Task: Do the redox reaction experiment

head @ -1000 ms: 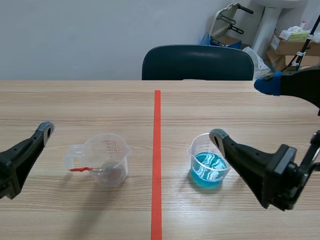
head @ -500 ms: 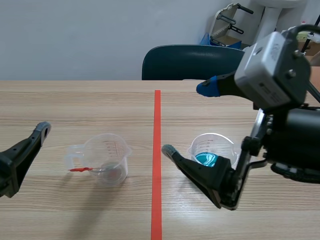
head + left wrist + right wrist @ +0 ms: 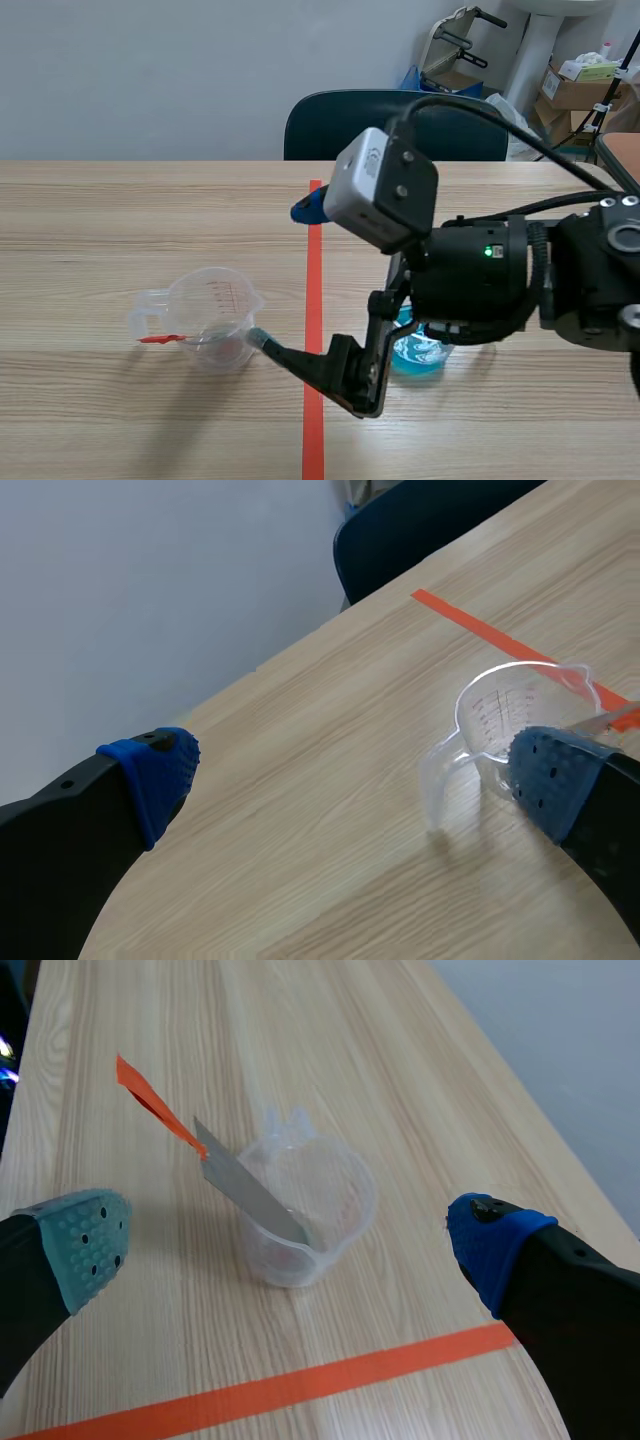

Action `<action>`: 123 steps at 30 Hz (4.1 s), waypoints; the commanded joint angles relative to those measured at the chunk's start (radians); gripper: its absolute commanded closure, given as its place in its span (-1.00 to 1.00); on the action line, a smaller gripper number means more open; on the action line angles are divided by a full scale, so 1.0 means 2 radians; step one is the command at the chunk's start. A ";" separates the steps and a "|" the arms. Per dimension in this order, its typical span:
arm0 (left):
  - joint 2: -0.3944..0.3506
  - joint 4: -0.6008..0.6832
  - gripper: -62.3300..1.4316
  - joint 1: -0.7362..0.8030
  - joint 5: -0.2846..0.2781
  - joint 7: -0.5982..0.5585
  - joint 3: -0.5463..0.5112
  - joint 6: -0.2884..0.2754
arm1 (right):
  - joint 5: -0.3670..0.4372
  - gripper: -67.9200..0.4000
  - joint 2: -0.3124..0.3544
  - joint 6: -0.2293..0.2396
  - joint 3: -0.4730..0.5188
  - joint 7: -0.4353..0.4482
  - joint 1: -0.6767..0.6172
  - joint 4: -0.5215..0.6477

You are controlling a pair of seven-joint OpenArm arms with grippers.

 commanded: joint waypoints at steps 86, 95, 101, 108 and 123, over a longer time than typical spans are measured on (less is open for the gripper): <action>-0.290 -0.050 -1.00 0.087 -0.073 -0.122 -0.033 -0.123 | 0.195 0.97 -0.143 0.005 -0.064 -0.254 0.172 -0.006; -0.290 -0.050 -1.00 0.087 -0.073 -0.122 -0.033 -0.123 | 0.227 0.97 -0.143 0.005 -0.018 -0.303 0.172 0.041; -0.290 -0.050 -1.00 0.087 -0.073 -0.122 -0.033 -0.123 | 0.255 0.97 -0.143 0.005 0.006 -0.326 0.172 0.062; -0.290 -0.050 -1.00 0.087 -0.073 -0.122 -0.033 -0.123 | 0.288 0.97 -0.143 -0.012 0.030 -0.362 0.174 0.095; -0.289 -0.050 -1.00 0.087 -0.073 -0.122 -0.033 -0.123 | 0.291 0.97 -0.158 -0.031 0.035 -0.384 0.173 0.107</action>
